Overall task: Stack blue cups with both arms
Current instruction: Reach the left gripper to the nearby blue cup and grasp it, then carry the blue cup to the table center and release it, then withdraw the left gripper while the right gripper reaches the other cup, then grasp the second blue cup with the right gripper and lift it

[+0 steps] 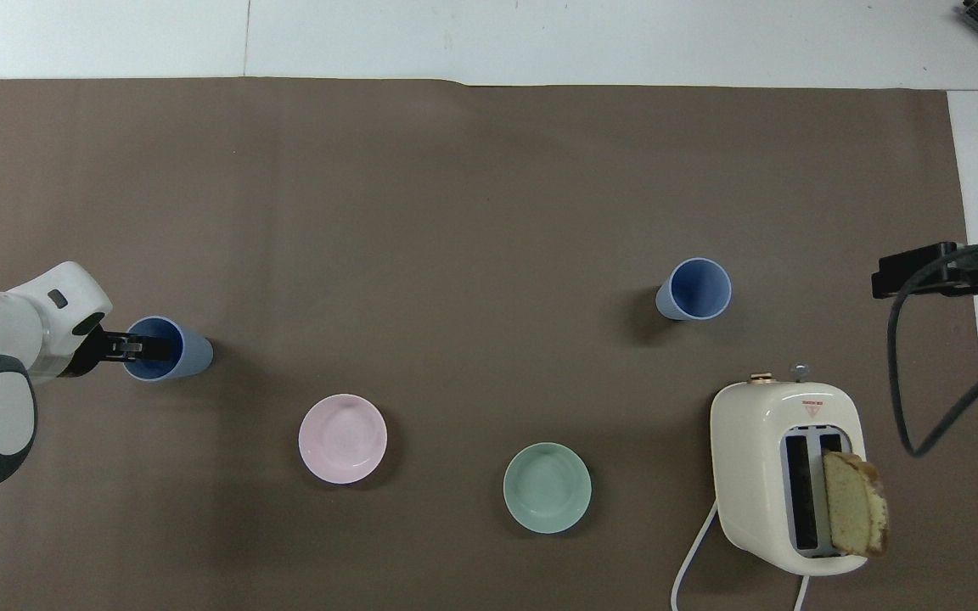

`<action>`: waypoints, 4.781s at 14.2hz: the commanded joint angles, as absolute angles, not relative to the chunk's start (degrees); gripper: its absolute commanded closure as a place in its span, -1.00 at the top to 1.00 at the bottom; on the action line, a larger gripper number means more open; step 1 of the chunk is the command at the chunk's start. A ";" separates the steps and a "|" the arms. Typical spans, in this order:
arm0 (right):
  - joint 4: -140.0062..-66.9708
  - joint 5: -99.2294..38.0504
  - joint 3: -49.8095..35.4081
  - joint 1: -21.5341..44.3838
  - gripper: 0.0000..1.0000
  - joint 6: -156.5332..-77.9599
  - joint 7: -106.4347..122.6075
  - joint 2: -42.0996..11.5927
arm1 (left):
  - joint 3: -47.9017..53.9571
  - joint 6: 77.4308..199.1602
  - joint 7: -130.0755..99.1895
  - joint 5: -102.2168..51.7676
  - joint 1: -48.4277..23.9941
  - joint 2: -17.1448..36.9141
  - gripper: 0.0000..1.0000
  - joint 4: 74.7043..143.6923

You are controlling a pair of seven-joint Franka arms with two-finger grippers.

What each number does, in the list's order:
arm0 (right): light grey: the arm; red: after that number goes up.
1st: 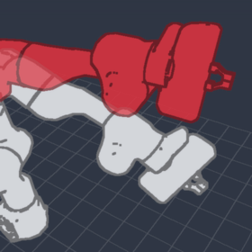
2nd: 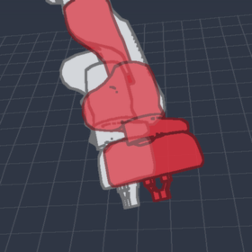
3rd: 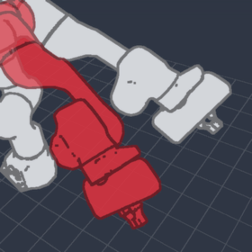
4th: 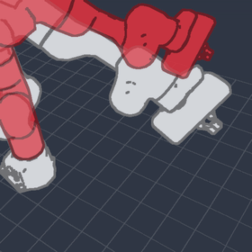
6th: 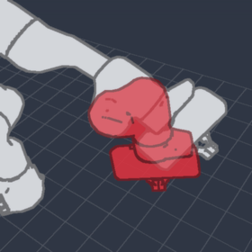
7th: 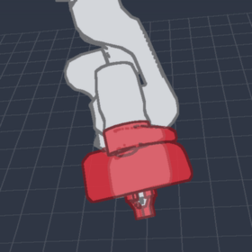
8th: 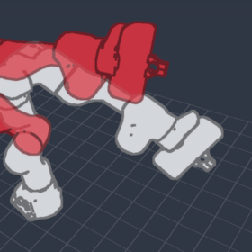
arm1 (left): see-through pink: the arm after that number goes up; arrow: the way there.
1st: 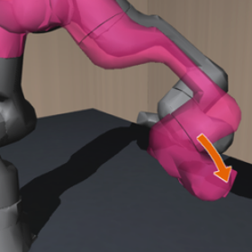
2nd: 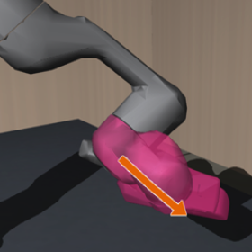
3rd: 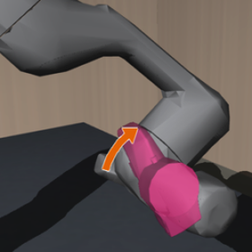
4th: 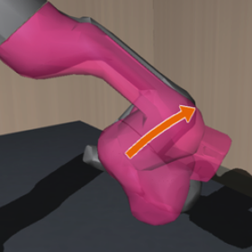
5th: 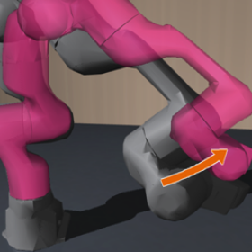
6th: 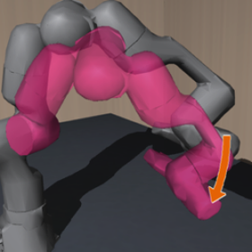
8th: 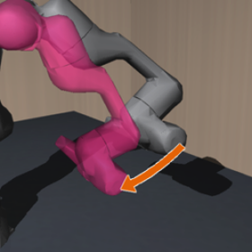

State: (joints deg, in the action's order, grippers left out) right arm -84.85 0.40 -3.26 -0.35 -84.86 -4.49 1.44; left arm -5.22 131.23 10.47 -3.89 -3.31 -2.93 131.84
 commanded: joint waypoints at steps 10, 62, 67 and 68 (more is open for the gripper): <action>-85.52 0.09 -3.34 -0.70 1.00 -85.78 -4.83 1.76 | -4.75 127.45 11.16 -4.83 -2.28 -3.52 -1.00 126.32; -112.67 -3.43 -3.78 1.23 1.00 -122.51 -5.01 -12.04 | -4.75 94.23 4.22 0.95 -7.38 1.23 1.00 90.62; -112.33 -3.69 -4.04 2.20 -1.00 -122.52 -5.27 -12.83 | -4.83 94.31 4.22 0.79 -7.29 0.97 1.00 90.79; -111.37 -4.91 -4.04 2.20 -1.00 -122.69 -6.75 -13.53 | -4.83 94.57 4.22 0.79 -7.21 0.97 1.00 90.79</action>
